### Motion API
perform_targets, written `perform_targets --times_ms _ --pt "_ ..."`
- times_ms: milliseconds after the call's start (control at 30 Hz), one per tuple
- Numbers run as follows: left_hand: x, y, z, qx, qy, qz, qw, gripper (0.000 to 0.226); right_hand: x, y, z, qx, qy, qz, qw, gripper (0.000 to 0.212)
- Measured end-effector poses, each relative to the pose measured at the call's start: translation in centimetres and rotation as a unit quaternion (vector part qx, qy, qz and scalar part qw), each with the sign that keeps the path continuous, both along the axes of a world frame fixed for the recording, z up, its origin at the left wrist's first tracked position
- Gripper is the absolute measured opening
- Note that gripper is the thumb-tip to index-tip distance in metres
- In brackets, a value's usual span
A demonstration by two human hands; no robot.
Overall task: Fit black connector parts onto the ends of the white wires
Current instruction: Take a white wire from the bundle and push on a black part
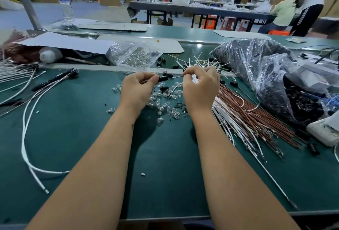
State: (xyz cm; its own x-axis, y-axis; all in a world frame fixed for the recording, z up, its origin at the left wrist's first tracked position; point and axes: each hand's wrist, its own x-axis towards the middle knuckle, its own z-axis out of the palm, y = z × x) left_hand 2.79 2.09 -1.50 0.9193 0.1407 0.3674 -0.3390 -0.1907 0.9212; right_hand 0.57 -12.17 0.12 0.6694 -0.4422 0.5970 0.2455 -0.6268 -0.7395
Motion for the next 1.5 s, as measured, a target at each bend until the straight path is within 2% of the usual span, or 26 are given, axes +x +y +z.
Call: perform_targets --times_ms 200,400,667,833,967,1267,1500 --pt "-0.1 0.0 0.1 -0.013 -0.005 -0.014 1.0 0.014 0.0 0.0 0.1 0.029 0.0 0.025 0.999 0.017" --pt "-0.2 -0.2 0.2 -0.005 -0.008 -0.042 0.999 0.013 -0.1 0.6 -0.1 -0.039 0.015 0.06 0.997 0.015" --pt "-0.5 -0.2 0.5 -0.065 0.005 -0.038 0.997 0.012 -0.1 -0.2 0.6 0.074 0.0 0.042 0.996 0.016" --pt "-0.7 -0.4 0.7 -0.064 0.001 -0.041 0.997 0.012 -0.1 0.6 0.3 0.033 -0.007 0.066 0.997 0.015" --pt "-0.8 -0.5 0.7 -0.059 -0.003 -0.036 0.998 0.013 0.0 1.2 -0.1 -0.041 -0.005 0.086 0.995 0.016" --pt "-1.1 -0.7 1.0 -0.064 -0.005 -0.044 0.997 0.018 -0.4 1.5 0.0 -0.084 -0.013 0.171 0.982 0.036" --pt "-1.0 -0.7 1.3 0.02 -0.035 -0.03 0.999 0.014 0.0 1.7 -0.3 -0.108 0.009 0.18 0.978 0.02"
